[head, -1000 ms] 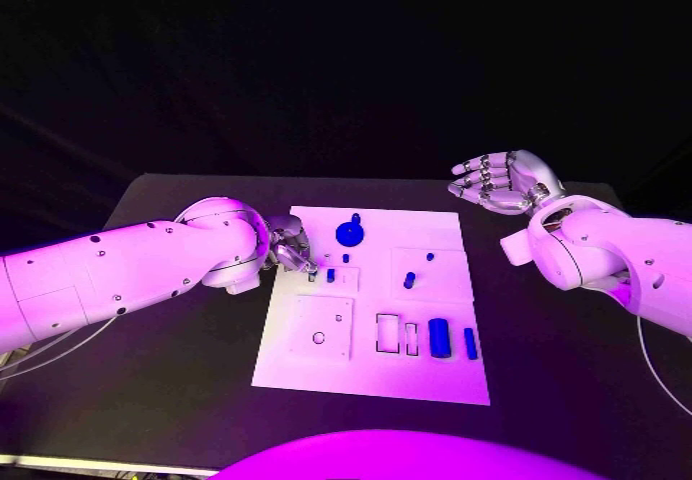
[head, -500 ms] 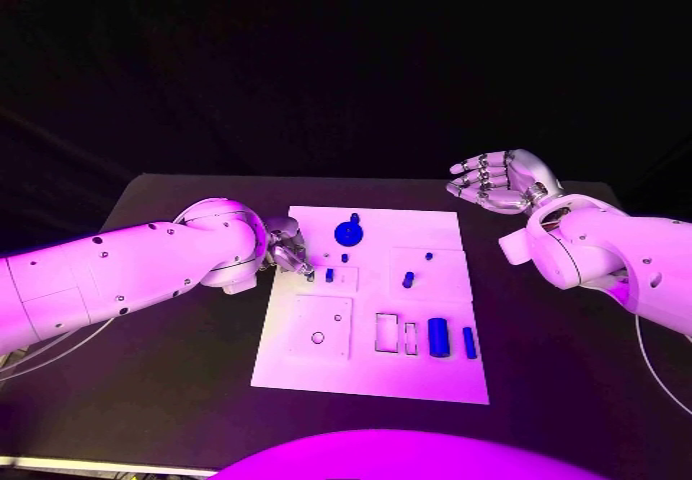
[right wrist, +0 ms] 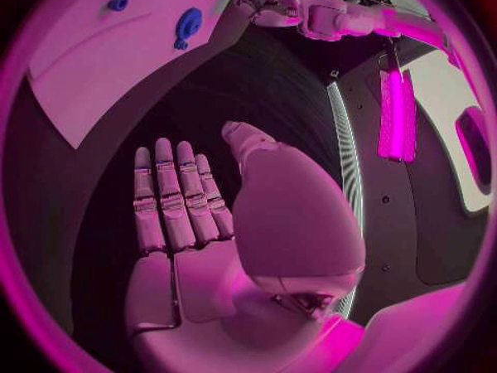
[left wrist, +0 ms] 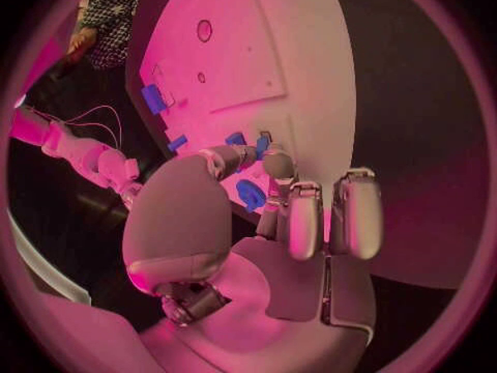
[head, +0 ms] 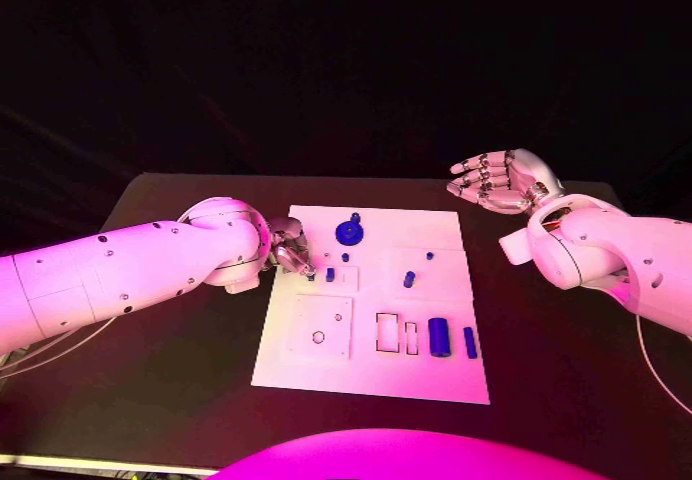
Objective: Assemble the parts on the task board
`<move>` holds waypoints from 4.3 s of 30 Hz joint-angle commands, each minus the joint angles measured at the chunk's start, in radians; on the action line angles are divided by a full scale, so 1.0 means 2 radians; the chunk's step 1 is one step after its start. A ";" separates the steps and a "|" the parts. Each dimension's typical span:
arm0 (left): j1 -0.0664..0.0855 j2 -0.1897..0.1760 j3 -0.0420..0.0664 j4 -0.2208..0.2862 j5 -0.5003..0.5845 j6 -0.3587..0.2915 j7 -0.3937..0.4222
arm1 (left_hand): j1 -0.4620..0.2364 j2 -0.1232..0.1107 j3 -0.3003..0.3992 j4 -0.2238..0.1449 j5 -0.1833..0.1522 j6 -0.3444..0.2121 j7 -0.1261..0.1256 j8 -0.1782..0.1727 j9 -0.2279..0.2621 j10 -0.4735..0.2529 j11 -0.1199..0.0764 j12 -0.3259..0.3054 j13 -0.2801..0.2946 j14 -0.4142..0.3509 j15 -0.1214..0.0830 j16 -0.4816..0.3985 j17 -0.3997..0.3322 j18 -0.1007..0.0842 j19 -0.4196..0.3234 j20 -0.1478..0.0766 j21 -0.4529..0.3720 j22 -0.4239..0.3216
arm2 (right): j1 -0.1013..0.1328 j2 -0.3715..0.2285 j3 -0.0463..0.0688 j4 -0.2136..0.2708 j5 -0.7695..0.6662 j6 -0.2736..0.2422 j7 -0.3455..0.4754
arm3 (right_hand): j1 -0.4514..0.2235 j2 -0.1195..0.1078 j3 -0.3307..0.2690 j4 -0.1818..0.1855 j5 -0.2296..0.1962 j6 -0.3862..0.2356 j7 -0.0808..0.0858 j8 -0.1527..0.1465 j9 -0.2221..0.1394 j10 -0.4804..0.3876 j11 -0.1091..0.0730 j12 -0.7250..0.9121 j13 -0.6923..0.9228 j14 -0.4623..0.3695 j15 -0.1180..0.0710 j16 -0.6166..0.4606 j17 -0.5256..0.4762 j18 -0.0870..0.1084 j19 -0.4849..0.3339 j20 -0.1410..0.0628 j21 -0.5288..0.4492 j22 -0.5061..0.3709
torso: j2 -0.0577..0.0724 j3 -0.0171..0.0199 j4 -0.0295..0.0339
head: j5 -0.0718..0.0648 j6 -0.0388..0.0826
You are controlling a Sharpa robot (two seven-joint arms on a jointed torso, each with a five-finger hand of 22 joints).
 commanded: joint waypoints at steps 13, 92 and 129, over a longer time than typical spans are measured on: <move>-0.001 -0.004 0.000 0.010 0.003 0.025 0.003 | 0.002 0.004 0.087 -0.092 0.003 0.008 -0.003 0.001 -0.001 0.002 -0.001 0.000 -0.001 0.044 -0.002 0.003 0.101 -0.003 -0.001 -0.002 0.000 0.014 | 0.000 0.000 0.000 0.001 -0.006 0.007 0.008 | -0.001 0.004 0.003 0.001 0.003 0.004 0.022 -0.002 -0.001 0.004 0.001 -0.002 -0.001 0.003 -0.001 0.003 -0.001 0.007 -0.001 -0.001 0.000 -0.001 | 0.000 0.0001 0.0008 | 0.000 -0.003; -0.003 0.000 0.000 -0.004 -0.010 0.018 0.002 | -0.006 0.009 0.083 -0.094 0.005 0.025 -0.011 0.007 0.004 0.017 -0.008 0.005 0.002 0.047 -0.006 0.010 0.114 -0.006 0.010 -0.006 0.009 0.032 | -0.001 -0.001 0.000 0.002 -0.005 0.008 0.011 | -0.006 0.006 0.004 0.005 0.005 0.004 0.022 -0.003 -0.002 0.005 0.001 -0.004 -0.001 0.003 0.000 0.002 -0.004 0.007 -0.001 0.000 0.001 -0.005 | -0.001 0.0002 0.0011 | -0.002 -0.012; -0.004 0.005 -0.001 -0.012 0.012 0.011 0.003 | -0.051 0.016 -0.004 -0.030 -0.010 0.038 -0.019 0.002 0.004 0.022 -0.012 0.003 0.001 0.047 -0.010 0.009 0.113 -0.006 0.009 -0.010 0.005 0.030 | -0.001 -0.001 0.000 0.002 -0.003 0.007 0.012 | -0.010 0.007 0.004 0.008 0.006 0.004 0.022 -0.003 -0.003 0.005 0.001 -0.005 -0.001 0.003 0.000 0.002 -0.006 0.007 -0.001 0.000 0.001 -0.007 | 0.000 0.0004 0.0004 | -0.002 -0.011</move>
